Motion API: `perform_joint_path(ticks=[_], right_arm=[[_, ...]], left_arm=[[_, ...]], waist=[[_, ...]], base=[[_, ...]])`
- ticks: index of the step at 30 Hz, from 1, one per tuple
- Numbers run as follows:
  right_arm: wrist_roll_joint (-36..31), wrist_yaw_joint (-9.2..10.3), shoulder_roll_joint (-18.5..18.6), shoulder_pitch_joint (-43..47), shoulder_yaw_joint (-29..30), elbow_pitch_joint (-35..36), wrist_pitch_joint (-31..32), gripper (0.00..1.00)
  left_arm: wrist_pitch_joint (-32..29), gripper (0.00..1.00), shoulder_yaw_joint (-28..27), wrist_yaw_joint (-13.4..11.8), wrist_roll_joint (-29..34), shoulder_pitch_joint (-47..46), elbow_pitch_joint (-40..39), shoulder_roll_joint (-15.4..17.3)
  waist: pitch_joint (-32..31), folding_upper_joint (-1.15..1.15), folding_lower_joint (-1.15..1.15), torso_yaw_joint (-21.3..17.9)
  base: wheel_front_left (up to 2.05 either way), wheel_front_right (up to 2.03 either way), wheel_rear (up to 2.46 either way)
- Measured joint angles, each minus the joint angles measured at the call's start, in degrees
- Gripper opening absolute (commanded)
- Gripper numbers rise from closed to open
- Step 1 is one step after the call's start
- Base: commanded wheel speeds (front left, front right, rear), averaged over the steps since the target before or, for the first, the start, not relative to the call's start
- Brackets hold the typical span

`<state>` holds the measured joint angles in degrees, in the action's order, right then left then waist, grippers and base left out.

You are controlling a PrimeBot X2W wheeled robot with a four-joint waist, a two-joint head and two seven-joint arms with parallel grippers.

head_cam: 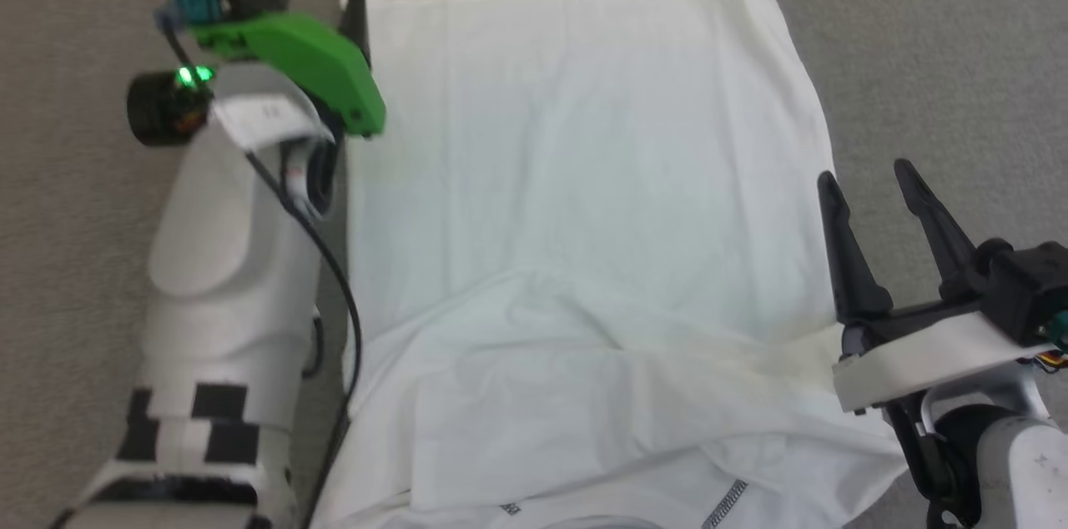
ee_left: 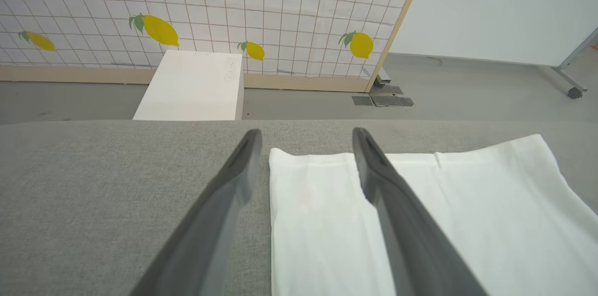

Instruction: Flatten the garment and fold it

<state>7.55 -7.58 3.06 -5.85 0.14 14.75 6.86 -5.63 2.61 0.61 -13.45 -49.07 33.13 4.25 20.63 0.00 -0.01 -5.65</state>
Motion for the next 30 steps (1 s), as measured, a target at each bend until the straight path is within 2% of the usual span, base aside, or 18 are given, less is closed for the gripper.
perform_joint_path(ticks=[5, 12, 20, 21, 22, 23, 27, 30], right_arm=[[0.9, 0.0, -0.1, -1.3, -1.6, -0.7, -1.0, 1.0], [2.5, 0.0, -0.1, -1.7, -3.2, -1.9, -2.6, 1.0], [2.9, 0.0, 0.0, -2.5, -3.9, -2.6, -3.2, 1.0], [2.9, 0.0, 0.0, -2.5, -3.9, -2.7, -3.2, 1.0], [2.9, 0.0, 0.0, -2.6, -4.0, -2.7, -3.2, 1.0], [2.9, 0.0, 0.0, -2.8, -4.1, -2.6, -3.2, 1.0], [2.4, 0.0, 0.0, -4.6, -4.4, -2.8, -2.3, 1.0], [2.1, 0.0, 0.2, -9.2, -4.6, -3.8, -1.6, 1.0]], left_arm=[[-8.1, 1.0, -1.3, -3.7, 0.5, -7.8, 7.1, 3.2], [-16.7, 1.0, -1.6, -7.1, 1.5, -13.1, 12.5, 7.4], [-22.7, 1.0, 0.5, -8.2, 3.7, -15.2, 13.4, 10.0], [-23.2, 0.95, 0.8, -8.2, 3.9, -15.4, 13.3, 10.3], [-23.7, 0.43, 1.2, -8.0, 4.0, -15.5, 13.2, 10.6], [-24.2, 0.0, 1.6, -7.4, 4.2, -15.6, 13.0, 10.8], [-25.3, 0.0, 2.6, -6.2, 4.2, -15.7, 11.5, 10.6], [-25.3, 0.0, 3.6, -5.2, 4.3, -15.7, 9.8, 10.6]], waist=[[3.4, 0.0, 0.0, -3.4], [7.9, 0.0, -0.01, -7.4], [11.3, 0.0, 0.0, -10.0], [11.5, 0.0, 0.0, -10.2], [11.7, 0.0, 0.0, -10.3], [11.9, 0.0, 0.0, -10.3], [12.4, 0.0, 0.0, -9.7], [13.0, 0.0, 0.0, -9.1]], base=[[0.0, 0.0, 0.0], [0.0, 0.0, 0.0], [0.0, 0.0, 0.0], [0.0, 0.0, 0.0], [0.0, 0.0, 0.0], [0.0, 0.0, 0.0], [0.0, 0.0, 0.0], [0.0, 0.0, 0.0]])
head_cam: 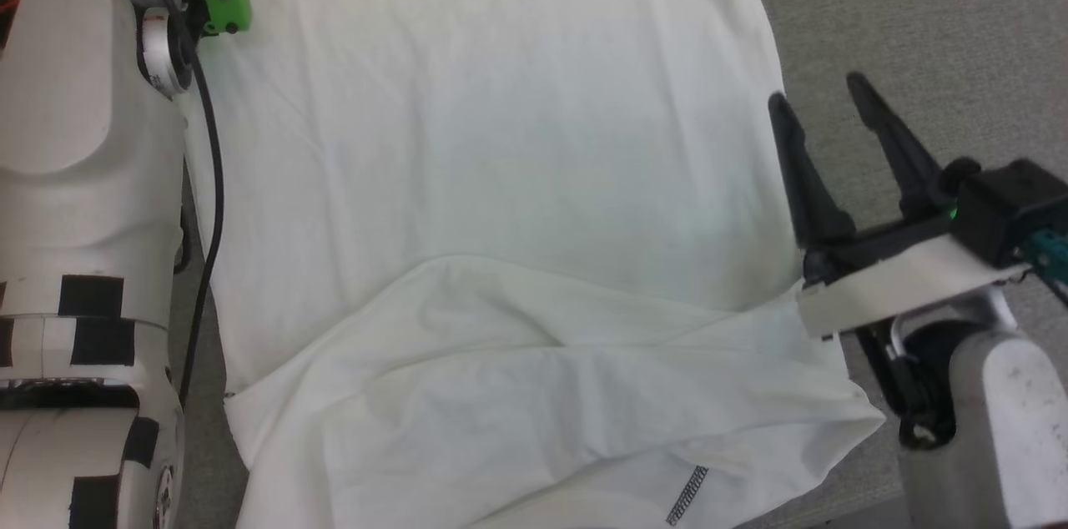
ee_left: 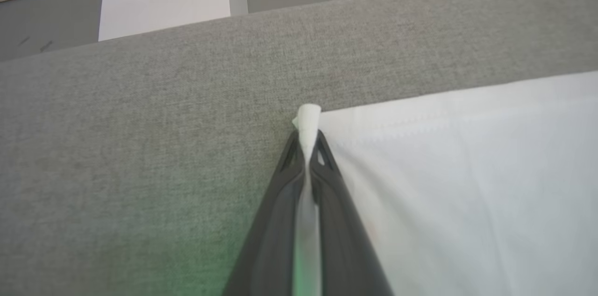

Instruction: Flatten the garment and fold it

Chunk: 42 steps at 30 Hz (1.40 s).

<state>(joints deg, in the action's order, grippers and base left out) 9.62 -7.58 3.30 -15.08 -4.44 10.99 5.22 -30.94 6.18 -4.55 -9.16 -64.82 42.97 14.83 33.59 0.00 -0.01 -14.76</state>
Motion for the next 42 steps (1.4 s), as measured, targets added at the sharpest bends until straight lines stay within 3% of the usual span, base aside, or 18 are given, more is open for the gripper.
perform_joint_path(ticks=[5, 16, 23, 30, 31, 32, 34, 35, 42], right_arm=[[0.0, 0.0, 2.3, -14.5, 0.7, -7.0, 3.1, 1.0], [-2.3, 0.0, 3.5, -44.1, 6.9, -36.8, 15.6, 1.0], [-7.8, -0.01, 3.5, -52.0, 9.7, -47.2, 23.8, 1.0], [-11.7, 0.0, 3.9, -57.1, 10.9, -51.1, 30.6, 1.0], [-11.9, 0.0, 3.9, -57.6, 11.1, -51.3, 31.6, 0.84], [-12.3, 0.0, 3.9, -58.1, 11.3, -51.5, 32.9, 0.44], [-12.9, -0.01, 3.8, -58.7, 11.5, -51.7, 35.1, 0.09], [-13.2, -0.01, 3.8, -58.7, 11.4, -51.6, 35.4, 0.0], [-13.4, -0.03, 3.5, -55.5, 11.6, -50.8, 30.7, 0.0]], left_arm=[[-0.3, 0.0, 1.6, 2.1, -0.1, -0.2, -2.6, -0.6], [0.4, 0.0, 4.1, 6.2, -2.6, -0.7, -7.9, -4.1], [1.8, 0.0, 5.2, 7.3, -3.5, -1.1, -10.0, -5.7], [3.1, 0.0, 5.7, 7.7, -4.3, -1.2, -11.0, -6.2], [3.1, 0.0, 5.7, 7.8, -4.4, -1.2, -11.0, -6.2], [3.3, 0.0, 5.7, 7.9, -4.4, -1.3, -11.0, -6.2], [3.4, 0.0, 5.7, 7.9, -4.4, -1.3, -10.8, -6.2], [3.4, 0.0, 5.7, 7.9, -4.4, -1.3, -10.7, -6.1], [8.3, 0.0, 5.6, 7.9, -4.6, 0.3, -9.7, -5.0]], waist=[[1.1, 0.0, 0.0, 1.9], [4.1, 0.0, 0.0, 8.5], [6.2, 0.0, 0.0, 12.5], [8.0, 0.0, 0.01, 14.6], [8.1, 0.0, 0.01, 14.7], [8.2, 0.0, 0.01, 14.8], [8.0, 0.0, 0.01, 14.7], [7.9, 0.0, 0.01, 14.7], [5.9, 0.0, 0.0, 13.9]], base=[[0.0, 0.0, 0.0], [0.0, 0.0, 0.0], [0.0, 0.0, 0.0], [0.0, 0.0, 0.0], [0.0, 0.0, 0.0], [0.0, 0.0, 0.0], [0.0, 0.0, 0.0], [0.0, 0.0, 0.0], [0.0, 0.0, 0.0]])
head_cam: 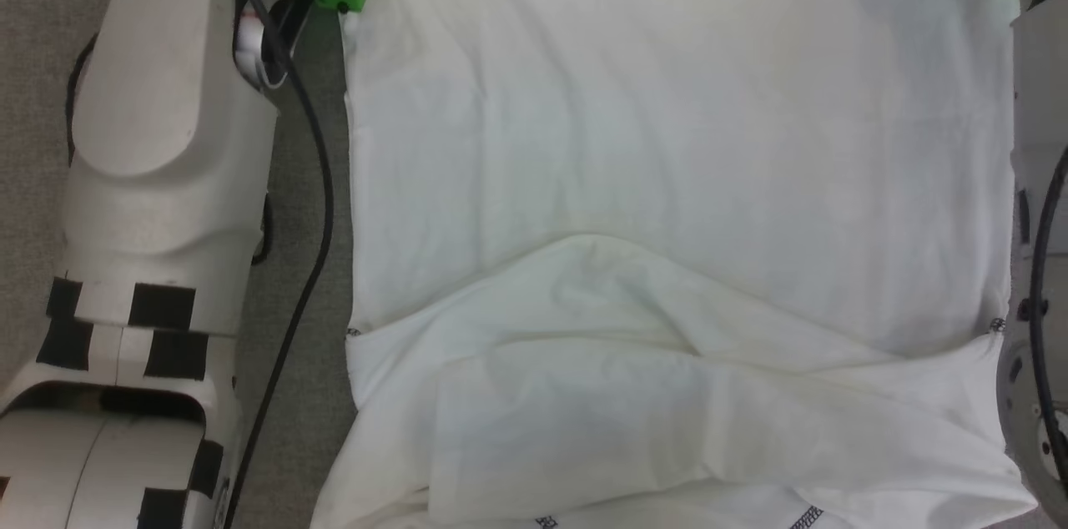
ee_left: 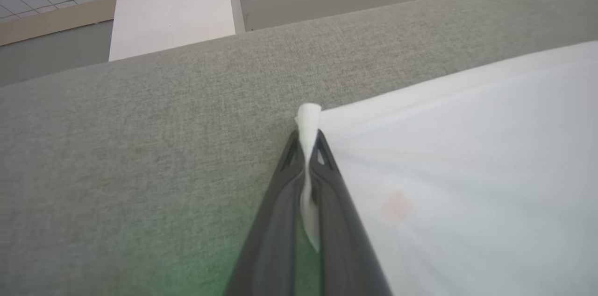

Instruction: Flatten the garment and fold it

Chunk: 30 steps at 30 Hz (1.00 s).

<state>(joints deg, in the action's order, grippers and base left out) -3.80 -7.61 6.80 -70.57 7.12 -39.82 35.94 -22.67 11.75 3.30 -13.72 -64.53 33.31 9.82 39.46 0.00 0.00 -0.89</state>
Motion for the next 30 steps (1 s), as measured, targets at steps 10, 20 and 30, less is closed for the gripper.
perform_joint_path(ticks=[10, 20, 30], right_arm=[[10.4, 0.0, 2.0, 16.0, -10.5, 7.3, -19.6, 0.0], [20.1, 0.01, 9.0, 42.1, -15.0, 25.8, -28.9, 0.0], [20.5, 0.0, 8.2, 66.7, -6.2, 42.1, -21.5, 0.0]], left_arm=[[18.1, 0.0, -1.7, 2.7, -4.3, 13.7, -2.8, 1.8], [29.9, 0.0, -1.8, 3.7, -10.7, 41.6, -18.8, 2.1], [24.3, 0.0, 1.7, 3.8, -16.7, 61.4, -30.5, 2.6]], waist=[[-7.9, 0.0, 0.0, -1.2], [-19.5, 0.0, 0.01, -1.7], [-28.7, 0.0, 0.01, -0.4]], base=[[0.0, 0.0, 0.0], [0.0, 0.0, 0.0], [0.0, 0.0, 0.0]])
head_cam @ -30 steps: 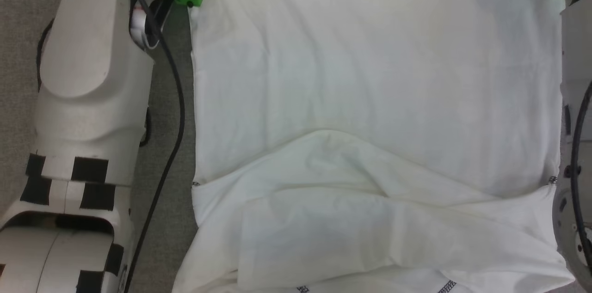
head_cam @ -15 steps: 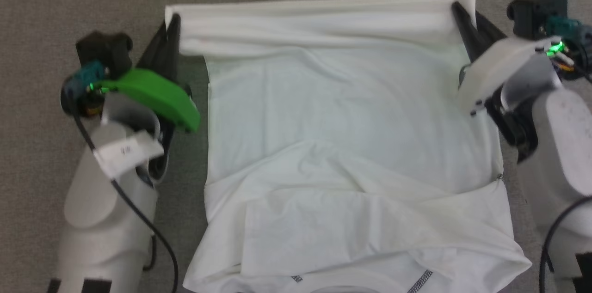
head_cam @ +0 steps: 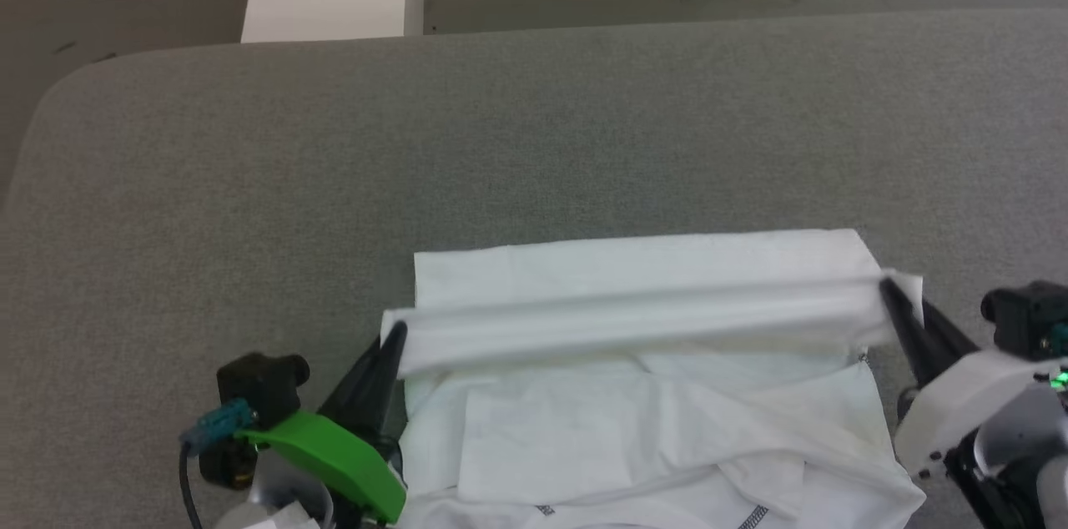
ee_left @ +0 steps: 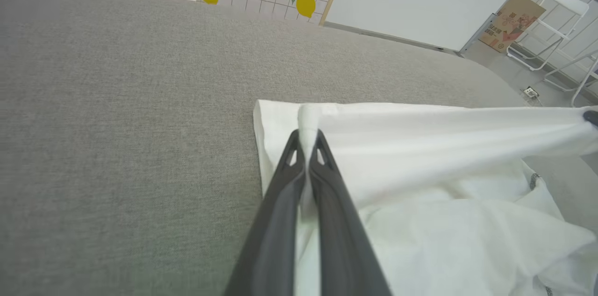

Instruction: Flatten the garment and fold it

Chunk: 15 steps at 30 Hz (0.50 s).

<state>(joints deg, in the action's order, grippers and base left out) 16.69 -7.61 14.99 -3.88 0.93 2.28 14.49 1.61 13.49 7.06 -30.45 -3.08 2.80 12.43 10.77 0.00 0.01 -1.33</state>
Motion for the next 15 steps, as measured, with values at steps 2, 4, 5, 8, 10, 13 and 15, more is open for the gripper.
perform_joint_path(ticks=[2, 4, 5, 8, 10, 13, 15], right_arm=[[0.0, 0.0, -0.4, 3.7, 0.5, 1.9, 1.7, 0.0], [-0.3, 0.0, -0.8, 6.2, 0.8, 3.0, 3.1, 0.0], [-0.6, 0.0, -1.2, 7.4, 1.2, 3.4, 3.7, 0.0], [-1.1, 0.0, -2.2, 10.4, 2.3, 4.0, 5.8, 0.0], [-1.2, 0.0, -3.0, 12.1, 2.7, 4.0, 7.7, 0.0], [-1.5, 0.0, -3.7, 13.9, 2.9, 3.8, 10.6, 0.0], [-2.0, 0.0, -4.3, 14.7, 3.4, 3.3, 12.4, 0.0]], left_arm=[[-2.0, 0.0, 0.2, -0.1, -1.0, 2.3, -0.4, 0.5], [-3.8, 0.0, 0.2, -0.3, -1.7, 4.6, -0.9, 0.8], [-4.6, 0.0, 0.2, -0.4, -2.4, 5.8, -1.2, 0.9], [-7.2, 0.0, 0.8, -0.6, -3.9, 8.4, -1.7, 1.4], [-9.3, 0.0, 1.6, -0.6, -4.5, 9.8, -1.7, 1.8], [-12.2, 0.0, 3.0, -0.6, -5.0, 11.0, -0.9, 2.1], [-14.0, 0.0, 4.3, -0.8, -4.4, 11.3, 0.2, 2.8]], waist=[[-1.0, 0.0, 0.0, 0.6], [-1.8, 0.0, 0.0, 1.1], [-2.2, 0.0, 0.0, 1.3], [-2.8, 0.0, 0.0, 2.0], [-3.1, 0.0, 0.0, 2.4], [-3.2, 0.0, 0.0, 2.8], [-3.3, 0.0, 0.0, 3.0]], base=[[0.0, 0.0, 0.0], [0.0, 0.0, 0.0], [0.0, 0.0, 0.0], [0.0, 0.0, 0.0], [0.0, 0.0, 0.0], [0.0, 0.0, 0.0], [0.0, 0.0, 0.0]])
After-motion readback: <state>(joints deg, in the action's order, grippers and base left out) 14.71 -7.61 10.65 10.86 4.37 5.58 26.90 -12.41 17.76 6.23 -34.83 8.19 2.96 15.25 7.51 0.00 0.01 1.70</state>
